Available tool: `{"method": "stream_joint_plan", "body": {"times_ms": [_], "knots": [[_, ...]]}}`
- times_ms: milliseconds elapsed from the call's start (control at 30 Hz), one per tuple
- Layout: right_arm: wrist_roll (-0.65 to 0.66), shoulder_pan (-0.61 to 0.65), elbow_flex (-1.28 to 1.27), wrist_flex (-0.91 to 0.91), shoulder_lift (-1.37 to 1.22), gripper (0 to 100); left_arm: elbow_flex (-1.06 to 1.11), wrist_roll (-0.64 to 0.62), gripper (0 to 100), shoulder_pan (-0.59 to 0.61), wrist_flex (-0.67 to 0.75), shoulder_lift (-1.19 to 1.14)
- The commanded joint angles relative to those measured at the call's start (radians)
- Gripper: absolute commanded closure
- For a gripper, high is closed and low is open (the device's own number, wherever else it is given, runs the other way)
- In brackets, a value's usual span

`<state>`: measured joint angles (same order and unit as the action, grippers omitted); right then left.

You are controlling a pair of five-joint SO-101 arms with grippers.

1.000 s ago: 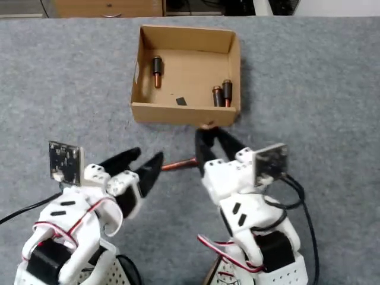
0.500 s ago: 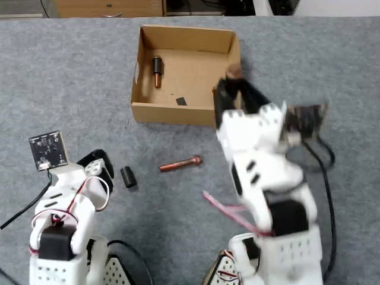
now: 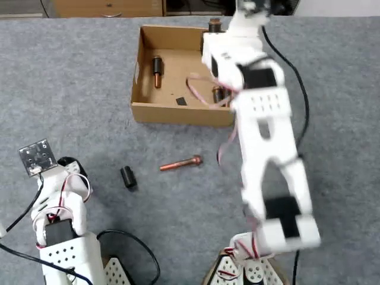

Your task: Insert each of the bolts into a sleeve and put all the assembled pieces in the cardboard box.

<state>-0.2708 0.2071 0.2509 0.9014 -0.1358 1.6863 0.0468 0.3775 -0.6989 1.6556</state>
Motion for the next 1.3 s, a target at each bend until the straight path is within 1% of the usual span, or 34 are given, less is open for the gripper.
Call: {"method": "stream_joint_plan", "body": {"times_ms": [0,133,300,533,700,867,1033,1267], "knots": [[0.005,-0.031,0.344,0.160,-0.237,99.7,0.014,0.009,98,0.018,-0.064,-0.004],[0.005,-0.050,0.598,0.315,-0.478,99.7,0.014,0.008,98,0.018,-0.132,-0.004],[0.006,-0.053,0.860,0.436,-0.725,99.7,0.014,0.008,98,0.014,-0.127,0.002],[0.006,-0.041,1.132,0.497,-0.989,99.7,0.014,0.008,98,0.011,-0.133,-0.004],[0.006,-0.036,1.237,0.497,-1.130,99.5,0.014,0.008,98,0.011,-0.135,-0.004],[0.089,-0.035,1.320,0.497,-1.224,99.3,0.014,0.008,98,0.003,-0.135,-0.004],[0.117,-0.035,1.371,0.549,-1.257,98.5,0.014,0.008,98,-0.006,-0.137,-0.004],[0.112,-0.036,1.402,0.608,-1.253,82.7,0.014,0.008,98,-0.006,-0.137,-0.004]]}}
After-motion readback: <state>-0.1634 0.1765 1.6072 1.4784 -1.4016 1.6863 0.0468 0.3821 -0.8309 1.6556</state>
